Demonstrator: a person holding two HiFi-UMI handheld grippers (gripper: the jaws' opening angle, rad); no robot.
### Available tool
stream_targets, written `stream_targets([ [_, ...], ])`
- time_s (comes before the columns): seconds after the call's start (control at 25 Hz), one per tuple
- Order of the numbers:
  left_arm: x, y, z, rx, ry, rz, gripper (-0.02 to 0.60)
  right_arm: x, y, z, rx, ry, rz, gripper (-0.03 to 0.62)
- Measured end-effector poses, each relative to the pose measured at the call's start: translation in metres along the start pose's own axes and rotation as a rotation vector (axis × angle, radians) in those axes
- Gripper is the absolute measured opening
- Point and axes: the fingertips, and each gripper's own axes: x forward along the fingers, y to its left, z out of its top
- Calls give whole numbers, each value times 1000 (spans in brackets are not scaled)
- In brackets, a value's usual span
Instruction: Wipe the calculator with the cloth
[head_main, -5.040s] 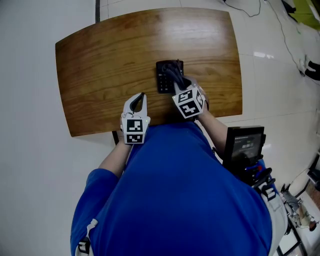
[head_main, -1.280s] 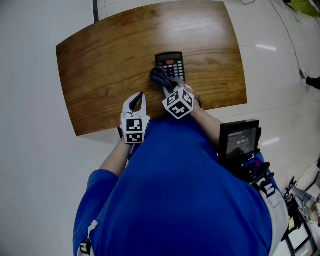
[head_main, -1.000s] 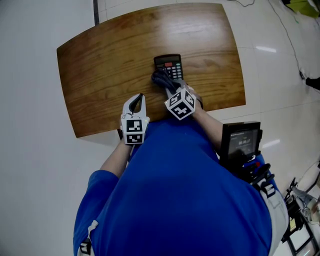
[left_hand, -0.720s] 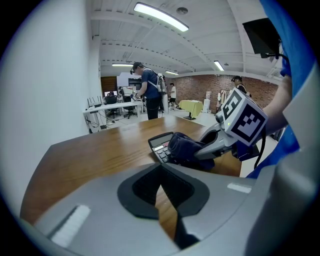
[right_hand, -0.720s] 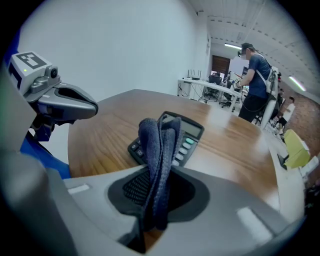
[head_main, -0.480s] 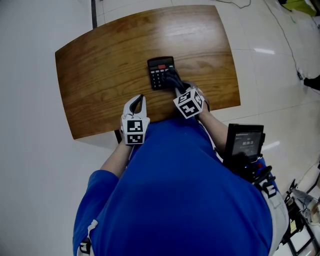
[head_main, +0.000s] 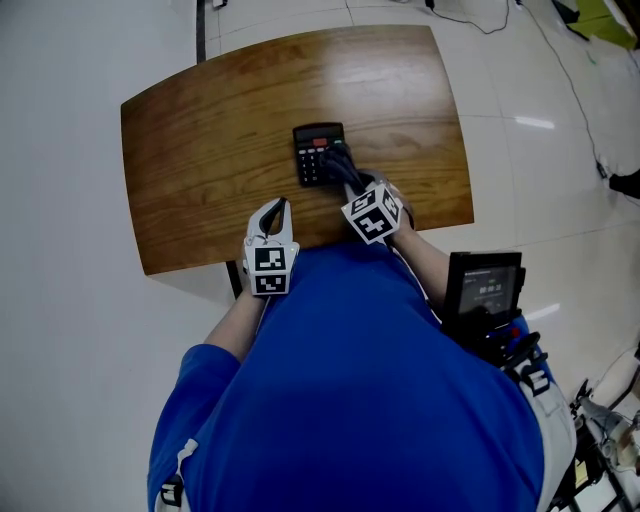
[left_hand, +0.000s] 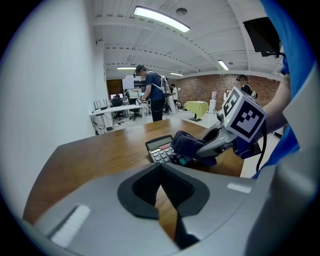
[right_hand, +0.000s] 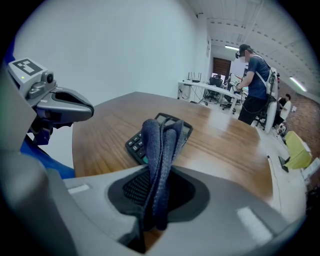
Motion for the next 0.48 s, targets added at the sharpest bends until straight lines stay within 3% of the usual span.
stream_targets([
  [0.48, -15, 20, 9, -19, -53, 72, 8, -22, 13, 34, -10, -115, 31, 72],
])
